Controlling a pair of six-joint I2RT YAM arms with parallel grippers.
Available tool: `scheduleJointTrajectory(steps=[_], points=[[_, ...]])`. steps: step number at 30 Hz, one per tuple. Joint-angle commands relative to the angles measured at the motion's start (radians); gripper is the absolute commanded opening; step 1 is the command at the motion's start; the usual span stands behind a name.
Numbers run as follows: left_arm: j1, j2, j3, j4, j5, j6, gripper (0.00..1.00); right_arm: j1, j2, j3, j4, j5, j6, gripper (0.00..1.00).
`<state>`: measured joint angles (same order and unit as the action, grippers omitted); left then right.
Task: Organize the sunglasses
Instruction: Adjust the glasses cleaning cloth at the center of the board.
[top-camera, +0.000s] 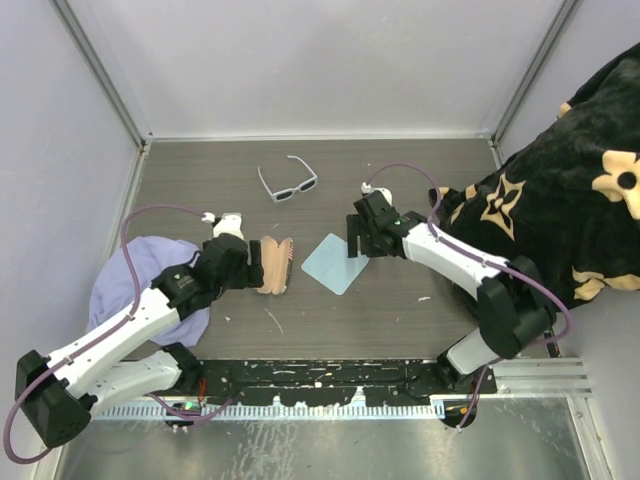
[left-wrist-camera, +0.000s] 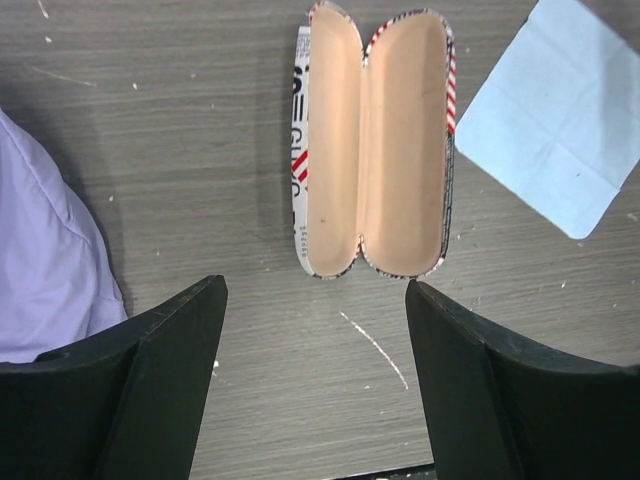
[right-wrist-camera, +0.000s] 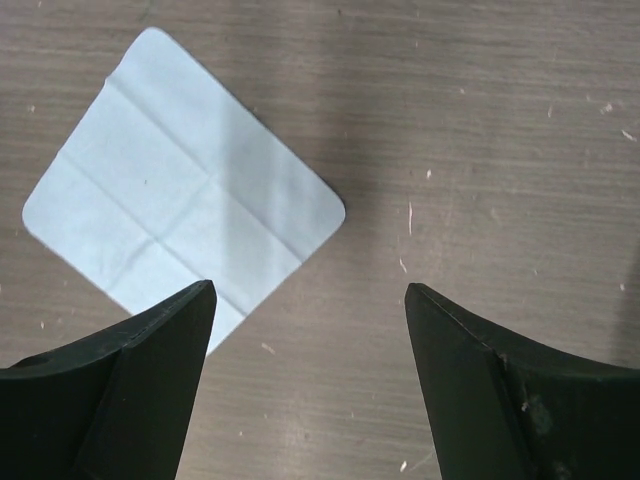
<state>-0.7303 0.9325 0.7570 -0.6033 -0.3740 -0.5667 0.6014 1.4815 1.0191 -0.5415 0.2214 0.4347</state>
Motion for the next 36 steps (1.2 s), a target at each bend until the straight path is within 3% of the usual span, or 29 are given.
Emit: scheduleJointTrajectory(steps=[1,7,15,36], points=[[0.007,0.007,-0.004,-0.020,0.044,-0.024,0.74,-0.051,0.097,0.086,0.073,-0.064,-0.054,0.80],[0.008,-0.054,-0.030,-0.036,0.055,-0.037,0.74,-0.092,0.239,0.159,0.066,-0.139,-0.101,0.73],[0.009,-0.097,-0.054,-0.064,0.055,-0.052,0.75,-0.091,0.342,0.203,0.016,-0.109,-0.123,0.70],[0.008,-0.083,-0.035,-0.061,0.064,-0.036,0.75,-0.046,0.357,0.143,-0.018,-0.068,-0.089,0.44]])
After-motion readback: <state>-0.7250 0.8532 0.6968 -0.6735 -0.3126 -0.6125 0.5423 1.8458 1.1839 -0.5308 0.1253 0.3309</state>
